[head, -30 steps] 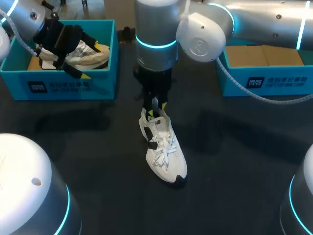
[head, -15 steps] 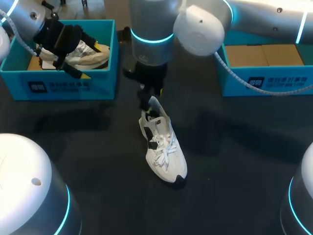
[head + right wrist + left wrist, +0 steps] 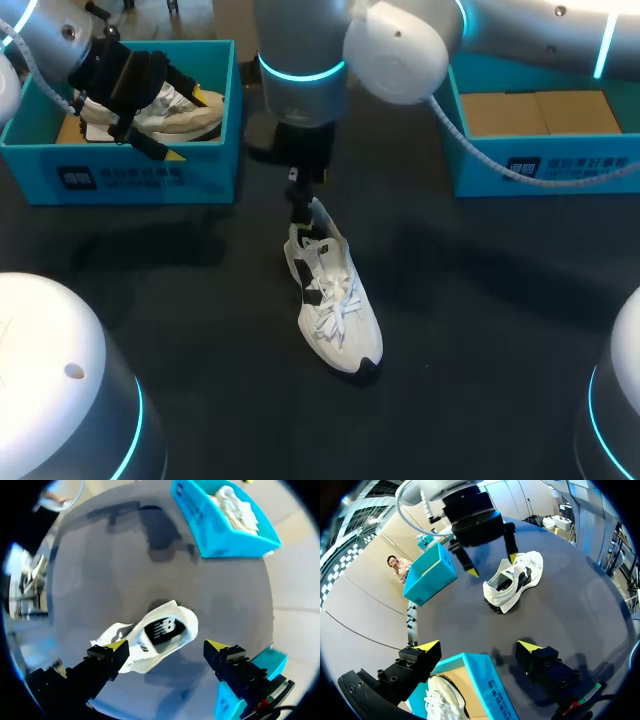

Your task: Take the shoe out of the shoebox, open the shoe tongue, remove and reinsert the insole, then place the shoe into the shoebox

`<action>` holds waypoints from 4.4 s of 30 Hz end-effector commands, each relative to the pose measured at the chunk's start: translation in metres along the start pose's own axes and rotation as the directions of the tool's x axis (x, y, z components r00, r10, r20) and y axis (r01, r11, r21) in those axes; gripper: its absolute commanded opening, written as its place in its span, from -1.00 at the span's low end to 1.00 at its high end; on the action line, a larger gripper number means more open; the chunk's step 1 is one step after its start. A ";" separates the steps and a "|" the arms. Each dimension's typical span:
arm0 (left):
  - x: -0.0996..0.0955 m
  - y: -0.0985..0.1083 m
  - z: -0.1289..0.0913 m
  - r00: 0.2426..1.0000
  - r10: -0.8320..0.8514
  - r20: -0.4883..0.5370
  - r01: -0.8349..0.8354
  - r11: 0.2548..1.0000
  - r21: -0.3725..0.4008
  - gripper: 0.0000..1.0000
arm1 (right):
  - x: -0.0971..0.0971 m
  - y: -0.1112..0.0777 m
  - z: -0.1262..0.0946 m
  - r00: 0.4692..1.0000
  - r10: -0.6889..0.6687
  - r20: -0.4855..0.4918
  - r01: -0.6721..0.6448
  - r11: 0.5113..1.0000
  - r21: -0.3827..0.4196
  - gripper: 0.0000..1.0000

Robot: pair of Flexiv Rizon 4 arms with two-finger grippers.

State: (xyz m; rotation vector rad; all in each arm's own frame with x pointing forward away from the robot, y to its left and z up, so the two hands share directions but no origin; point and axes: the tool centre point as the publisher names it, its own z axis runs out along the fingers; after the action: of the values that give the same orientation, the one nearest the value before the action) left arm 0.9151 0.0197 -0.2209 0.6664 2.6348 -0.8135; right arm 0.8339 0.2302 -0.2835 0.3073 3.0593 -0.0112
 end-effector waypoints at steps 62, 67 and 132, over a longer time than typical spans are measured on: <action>0.000 0.000 -0.001 1.000 -0.001 -0.003 0.001 1.000 -0.003 1.00 | -0.045 0.019 0.099 0.904 -0.426 -0.048 0.427 0.904 0.016 -1.00; 0.000 0.000 -0.001 1.000 -0.001 -0.003 0.001 1.000 -0.003 1.00 | -0.045 0.015 0.070 0.902 -0.428 -0.049 0.429 0.903 0.016 -1.00; 0.000 0.000 -0.001 1.000 -0.001 -0.003 0.001 1.000 -0.003 1.00 | -0.071 -0.058 -0.131 0.905 -0.422 0.054 0.414 0.902 0.123 -1.00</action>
State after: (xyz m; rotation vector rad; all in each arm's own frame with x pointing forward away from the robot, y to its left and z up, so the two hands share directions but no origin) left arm 0.9151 0.0197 -0.2209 0.6663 2.6349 -0.8136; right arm 0.8876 0.1747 -0.1544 -0.3466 2.9959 -0.2140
